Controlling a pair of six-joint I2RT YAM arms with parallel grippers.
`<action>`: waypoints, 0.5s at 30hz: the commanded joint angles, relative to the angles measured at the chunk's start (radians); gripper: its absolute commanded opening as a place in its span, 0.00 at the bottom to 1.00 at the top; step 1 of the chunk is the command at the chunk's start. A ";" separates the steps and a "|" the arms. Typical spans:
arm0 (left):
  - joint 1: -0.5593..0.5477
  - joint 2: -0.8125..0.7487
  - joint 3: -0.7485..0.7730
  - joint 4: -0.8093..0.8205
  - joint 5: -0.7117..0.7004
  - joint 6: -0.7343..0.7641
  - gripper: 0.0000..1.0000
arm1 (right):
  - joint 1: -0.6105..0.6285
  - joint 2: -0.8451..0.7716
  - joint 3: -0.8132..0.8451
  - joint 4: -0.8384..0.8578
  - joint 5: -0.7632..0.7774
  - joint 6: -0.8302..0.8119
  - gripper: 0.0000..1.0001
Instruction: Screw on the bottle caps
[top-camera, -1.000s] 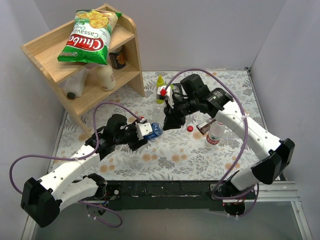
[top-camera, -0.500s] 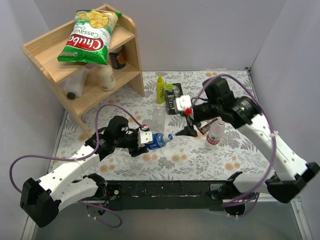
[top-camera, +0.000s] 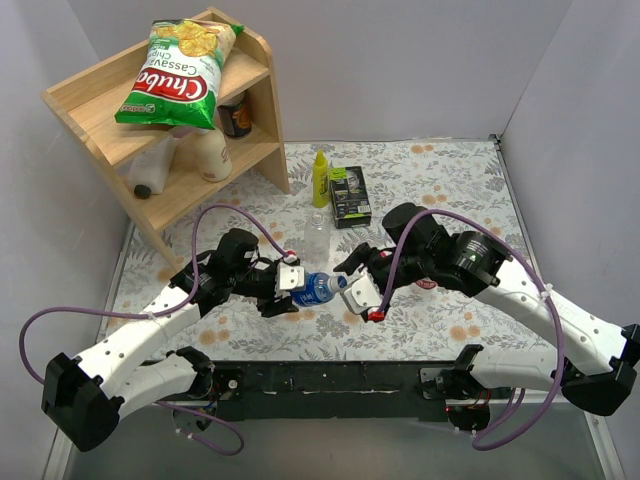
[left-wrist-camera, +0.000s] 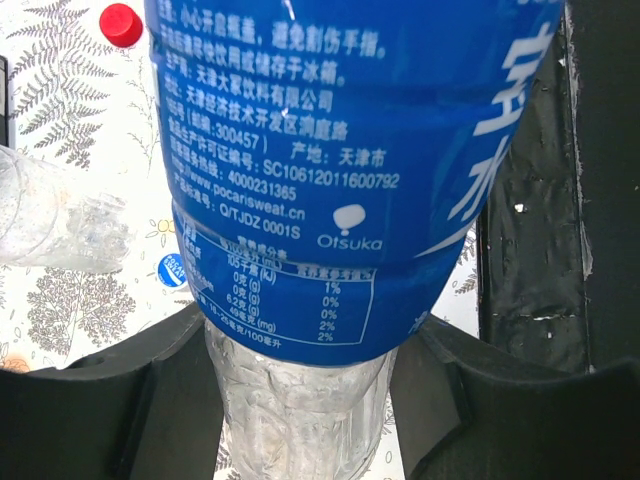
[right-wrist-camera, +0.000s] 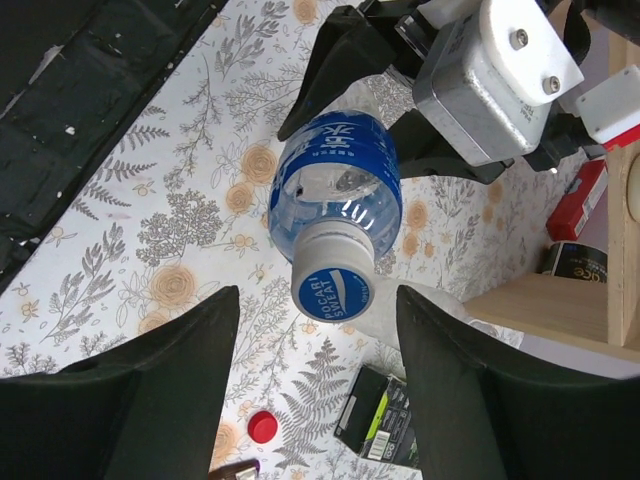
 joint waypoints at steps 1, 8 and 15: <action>-0.004 -0.010 0.035 -0.010 0.041 0.020 0.00 | 0.013 0.006 0.018 0.057 0.020 -0.039 0.67; -0.004 -0.010 0.034 -0.001 0.044 0.023 0.00 | 0.018 0.026 0.040 0.036 0.009 -0.045 0.54; -0.004 -0.002 0.035 0.024 0.021 0.013 0.00 | 0.025 0.058 0.080 -0.015 -0.016 -0.001 0.31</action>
